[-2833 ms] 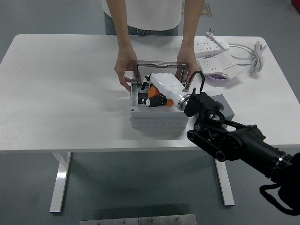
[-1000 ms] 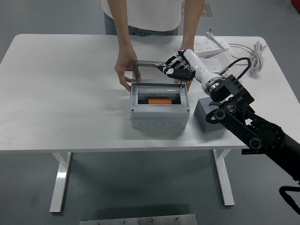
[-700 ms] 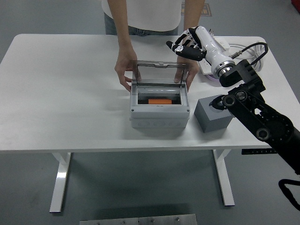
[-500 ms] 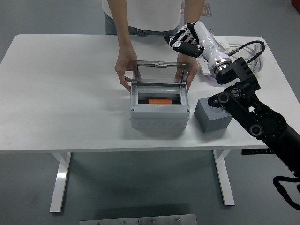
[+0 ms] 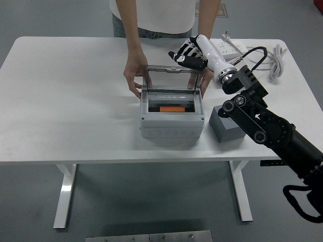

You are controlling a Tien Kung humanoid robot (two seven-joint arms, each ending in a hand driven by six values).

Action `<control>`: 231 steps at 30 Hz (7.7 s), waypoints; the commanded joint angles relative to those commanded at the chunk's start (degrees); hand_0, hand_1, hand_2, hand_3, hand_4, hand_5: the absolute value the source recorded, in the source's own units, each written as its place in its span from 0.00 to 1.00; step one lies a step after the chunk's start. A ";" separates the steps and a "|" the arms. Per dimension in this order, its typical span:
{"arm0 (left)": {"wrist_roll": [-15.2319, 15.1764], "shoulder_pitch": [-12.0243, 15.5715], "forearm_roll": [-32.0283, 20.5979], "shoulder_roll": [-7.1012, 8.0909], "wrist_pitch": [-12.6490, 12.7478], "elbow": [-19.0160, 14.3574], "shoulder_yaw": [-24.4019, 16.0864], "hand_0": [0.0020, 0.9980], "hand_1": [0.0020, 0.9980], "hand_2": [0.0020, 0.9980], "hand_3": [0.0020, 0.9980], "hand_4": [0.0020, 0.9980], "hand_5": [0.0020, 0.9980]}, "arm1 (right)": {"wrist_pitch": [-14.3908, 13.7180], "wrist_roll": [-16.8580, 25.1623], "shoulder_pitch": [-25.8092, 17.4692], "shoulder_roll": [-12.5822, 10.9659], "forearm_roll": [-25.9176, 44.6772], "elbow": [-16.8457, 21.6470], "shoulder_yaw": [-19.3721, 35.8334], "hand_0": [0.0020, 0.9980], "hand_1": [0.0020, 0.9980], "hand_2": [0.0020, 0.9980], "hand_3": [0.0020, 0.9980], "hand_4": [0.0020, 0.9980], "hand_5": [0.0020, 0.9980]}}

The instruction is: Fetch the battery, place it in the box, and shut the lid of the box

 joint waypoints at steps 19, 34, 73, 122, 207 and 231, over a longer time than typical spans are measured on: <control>-0.04 -0.24 0.13 0.32 0.13 0.01 -0.09 0.63 0.70 0.57 0.54 0.50 0.00 | 0.47 -1.45 0.11 1.65 0.16 -1.10 -3.50 0.99 0.80 0.78 0.79 1.00 1.00; -0.36 -0.02 -1.27 0.32 0.71 0.10 0.72 0.63 0.70 0.57 0.54 0.50 0.00 | 2.02 -4.67 0.03 -1.23 0.09 3.39 -8.64 0.98 0.80 0.78 0.79 1.00 1.00; -1.91 0.40 -4.96 0.69 1.86 0.29 3.40 0.63 0.70 0.57 0.54 0.50 0.00 | 6.18 -10.94 -2.84 -7.16 -5.33 14.97 -11.01 0.35 0.42 0.54 0.60 0.98 1.00; -4.02 2.01 -7.81 0.13 4.11 0.68 5.22 0.63 0.70 0.57 0.54 0.50 0.00 | 0.98 29.58 -27.18 -6.94 29.67 14.30 24.55 0.46 0.49 0.52 0.54 0.90 0.88; -8.97 7.81 -20.60 2.40 7.13 1.12 12.83 0.63 0.70 0.57 0.54 0.50 0.00 | 3.37 18.58 -34.11 -8.38 33.96 26.84 32.56 0.77 0.74 0.72 0.72 0.68 0.14; -8.28 6.68 -18.23 2.42 6.44 1.22 11.55 0.63 0.70 0.57 0.54 0.50 0.00 | 3.85 20.77 -34.80 -8.79 41.81 26.68 34.30 0.76 0.73 0.71 0.68 0.66 0.15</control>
